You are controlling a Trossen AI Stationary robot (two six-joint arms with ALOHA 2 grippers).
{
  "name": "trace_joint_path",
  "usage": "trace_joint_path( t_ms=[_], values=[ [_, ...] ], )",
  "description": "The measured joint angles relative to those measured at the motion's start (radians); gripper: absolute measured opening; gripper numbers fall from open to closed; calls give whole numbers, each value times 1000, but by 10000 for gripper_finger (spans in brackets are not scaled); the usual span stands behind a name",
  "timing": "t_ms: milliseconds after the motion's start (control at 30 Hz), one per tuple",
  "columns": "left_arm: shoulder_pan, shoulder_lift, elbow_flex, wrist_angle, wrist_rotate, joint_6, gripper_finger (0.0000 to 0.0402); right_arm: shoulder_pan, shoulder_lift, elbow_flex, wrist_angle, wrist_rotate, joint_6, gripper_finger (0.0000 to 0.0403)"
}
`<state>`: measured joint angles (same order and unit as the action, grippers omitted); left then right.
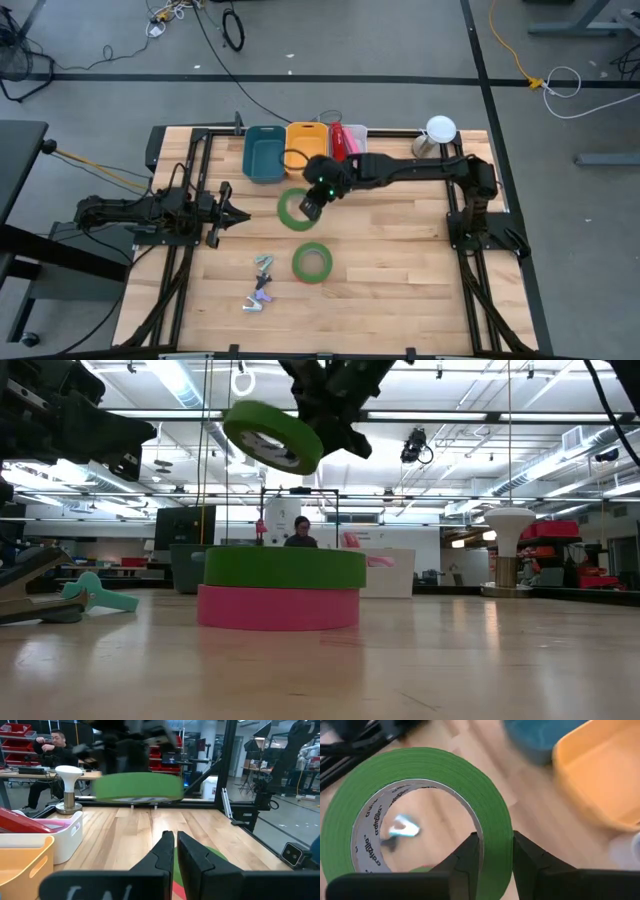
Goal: Pick and place Stapler, Stapler remover, tape
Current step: Put the top green tape into the yellow bin
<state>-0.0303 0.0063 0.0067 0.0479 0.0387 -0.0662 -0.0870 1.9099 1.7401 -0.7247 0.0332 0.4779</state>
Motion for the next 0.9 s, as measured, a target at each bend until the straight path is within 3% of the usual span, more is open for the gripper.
trace_joint_path(
  t_ms=[500,900],
  values=[
    [0,0,0,0,0,0,25,-222,0,0,117,117,-298,89],
    [0,0,0,0,0,0,25,-306,3,1,181,115,-357,89]
  ],
)
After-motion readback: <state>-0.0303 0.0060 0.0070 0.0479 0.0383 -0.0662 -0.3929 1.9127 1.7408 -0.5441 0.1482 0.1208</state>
